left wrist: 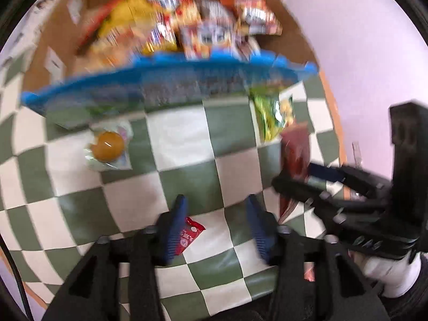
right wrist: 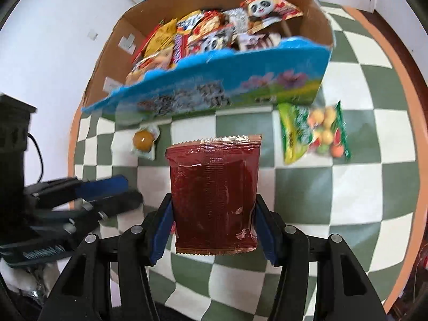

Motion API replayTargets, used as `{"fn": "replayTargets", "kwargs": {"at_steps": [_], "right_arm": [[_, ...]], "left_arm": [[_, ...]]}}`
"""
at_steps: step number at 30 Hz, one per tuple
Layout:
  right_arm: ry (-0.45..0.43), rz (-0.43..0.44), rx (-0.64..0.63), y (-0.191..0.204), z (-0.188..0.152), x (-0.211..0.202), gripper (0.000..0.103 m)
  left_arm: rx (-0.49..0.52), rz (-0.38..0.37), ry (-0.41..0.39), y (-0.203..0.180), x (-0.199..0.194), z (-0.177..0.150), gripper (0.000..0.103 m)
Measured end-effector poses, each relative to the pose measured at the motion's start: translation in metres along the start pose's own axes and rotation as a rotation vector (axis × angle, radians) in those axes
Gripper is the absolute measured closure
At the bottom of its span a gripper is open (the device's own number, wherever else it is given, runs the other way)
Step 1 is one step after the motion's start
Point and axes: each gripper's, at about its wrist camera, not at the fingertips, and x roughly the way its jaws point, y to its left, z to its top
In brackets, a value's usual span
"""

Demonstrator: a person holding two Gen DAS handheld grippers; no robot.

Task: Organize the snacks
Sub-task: 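Carry both packets into the box and open both tools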

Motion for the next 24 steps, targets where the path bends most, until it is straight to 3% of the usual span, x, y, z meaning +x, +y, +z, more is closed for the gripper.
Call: {"fn": "replayTargets", "kwargs": {"at_steps": [7, 10, 17, 24], "right_arm": [[0.051, 0.004, 0.044, -0.026, -0.006, 0.021, 0.044], [0.068, 0.008, 0.061, -0.029, -0.012, 0.030, 0.044], [0.073, 0.002, 0.072, -0.032, -0.017, 0.035, 0.044], [0.029, 0.016, 0.067, -0.027, -0.005, 0.022, 0.044]], "left_arm": [[-0.013, 0.044, 0.266, 0.020, 0.083, -0.013, 0.044], [-0.009, 0.099, 0.315, 0.025, 0.106, -0.019, 0.042], [-0.015, 0.179, 0.256, 0.023, 0.109, -0.030, 0.063], [-0.033, 0.176, 0.166, 0.017, 0.085, -0.031, 0.068]]}}
